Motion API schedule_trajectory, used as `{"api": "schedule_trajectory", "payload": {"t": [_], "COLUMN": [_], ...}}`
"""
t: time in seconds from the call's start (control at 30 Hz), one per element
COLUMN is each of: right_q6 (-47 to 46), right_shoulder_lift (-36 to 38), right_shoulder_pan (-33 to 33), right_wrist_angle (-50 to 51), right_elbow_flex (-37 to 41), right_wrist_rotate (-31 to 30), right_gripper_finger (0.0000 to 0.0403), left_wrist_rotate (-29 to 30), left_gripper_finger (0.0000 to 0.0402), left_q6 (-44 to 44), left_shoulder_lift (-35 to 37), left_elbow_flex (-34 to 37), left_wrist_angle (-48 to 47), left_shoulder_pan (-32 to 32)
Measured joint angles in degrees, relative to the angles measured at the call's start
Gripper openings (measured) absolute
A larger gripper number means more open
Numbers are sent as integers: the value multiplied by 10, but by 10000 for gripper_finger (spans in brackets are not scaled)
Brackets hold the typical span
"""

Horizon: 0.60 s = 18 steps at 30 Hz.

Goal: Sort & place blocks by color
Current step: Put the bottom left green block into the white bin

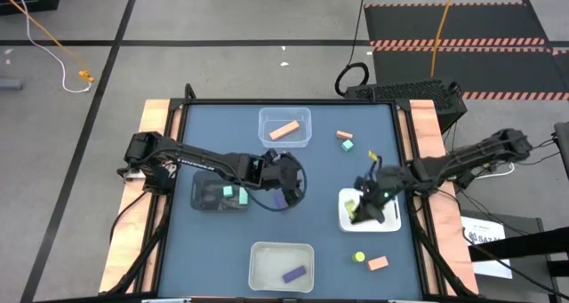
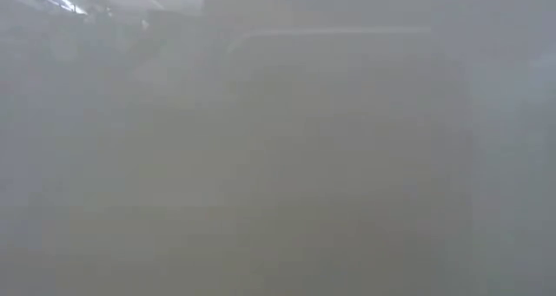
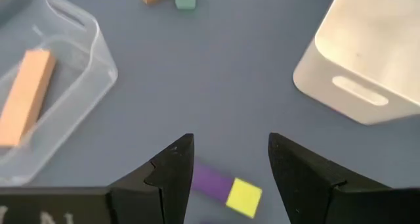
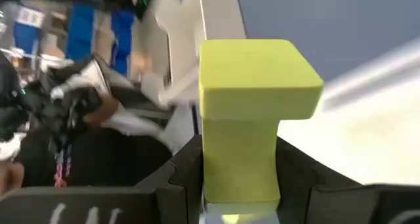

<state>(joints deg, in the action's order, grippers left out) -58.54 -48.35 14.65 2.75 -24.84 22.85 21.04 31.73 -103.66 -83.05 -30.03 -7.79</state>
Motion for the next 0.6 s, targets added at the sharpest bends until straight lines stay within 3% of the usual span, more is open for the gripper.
{"api": "schedule_trajectory", "payload": {"t": [0.33,0.5,0.6], "right_q6": [-68,-20,41], "right_shoulder_lift": [0,0,0], "right_shoulder_pan": [78,74,70], "right_wrist_angle": [117,128,120], "right_elbow_flex": [0,0,0], "right_wrist_rotate": [-31,-34,-53], "right_gripper_finger": [125,260,325], "left_wrist_rotate": [-6,-6,-3], "left_gripper_finger": [195,195,195], "left_q6": [76,133,156], "left_shoulder_lift": [0,0,-1], "left_elbow_flex": [17,69,106], "left_wrist_angle": [-1,12,73], "left_shoulder_pan": [0,0,4]}}
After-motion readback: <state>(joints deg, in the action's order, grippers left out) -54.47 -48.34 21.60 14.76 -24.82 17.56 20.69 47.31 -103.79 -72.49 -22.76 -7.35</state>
